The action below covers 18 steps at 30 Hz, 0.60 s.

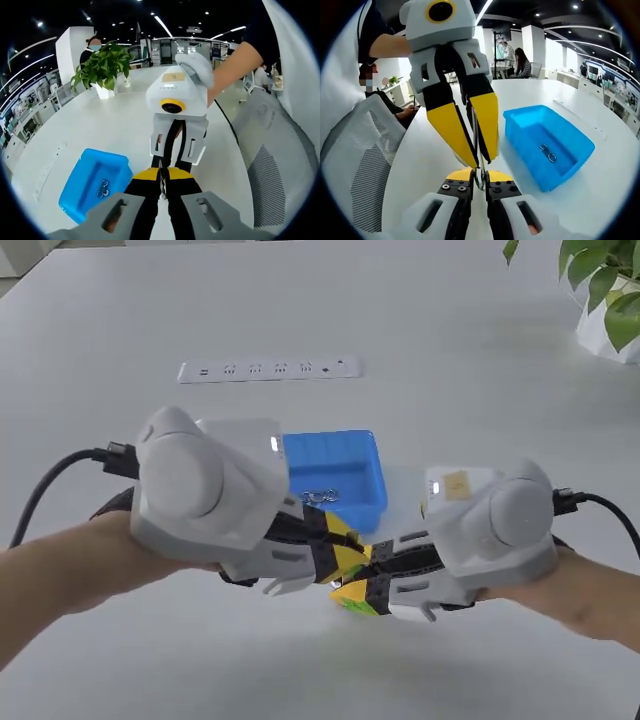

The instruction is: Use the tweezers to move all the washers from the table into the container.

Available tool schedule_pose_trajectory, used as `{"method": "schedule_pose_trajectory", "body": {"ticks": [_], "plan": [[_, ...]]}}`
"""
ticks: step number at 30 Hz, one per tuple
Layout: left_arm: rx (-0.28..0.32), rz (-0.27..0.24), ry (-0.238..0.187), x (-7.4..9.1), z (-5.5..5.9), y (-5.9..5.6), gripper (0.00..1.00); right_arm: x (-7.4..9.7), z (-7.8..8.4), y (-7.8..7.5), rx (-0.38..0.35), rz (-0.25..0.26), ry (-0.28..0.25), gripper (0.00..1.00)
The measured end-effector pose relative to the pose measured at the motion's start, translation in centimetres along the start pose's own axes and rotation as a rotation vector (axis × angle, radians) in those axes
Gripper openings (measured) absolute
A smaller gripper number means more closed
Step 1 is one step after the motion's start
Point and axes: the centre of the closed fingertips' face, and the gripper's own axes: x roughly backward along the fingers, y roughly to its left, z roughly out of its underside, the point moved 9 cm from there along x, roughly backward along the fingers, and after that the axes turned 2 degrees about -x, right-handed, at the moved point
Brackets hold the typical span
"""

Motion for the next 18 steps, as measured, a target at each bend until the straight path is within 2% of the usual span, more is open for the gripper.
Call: {"method": "schedule_pose_trajectory", "body": {"ticks": [11,18], "plan": [[-0.007,-0.013,-0.009,0.5,-0.6,0.1,0.07,0.3,-0.7,0.1,-0.002,0.015,-0.012,0.09],[0.009,-0.02,-0.02,1.0,-1.1,0.2,0.08,0.5,-1.1,0.1,-0.025,0.024,-0.019,0.09]]}}
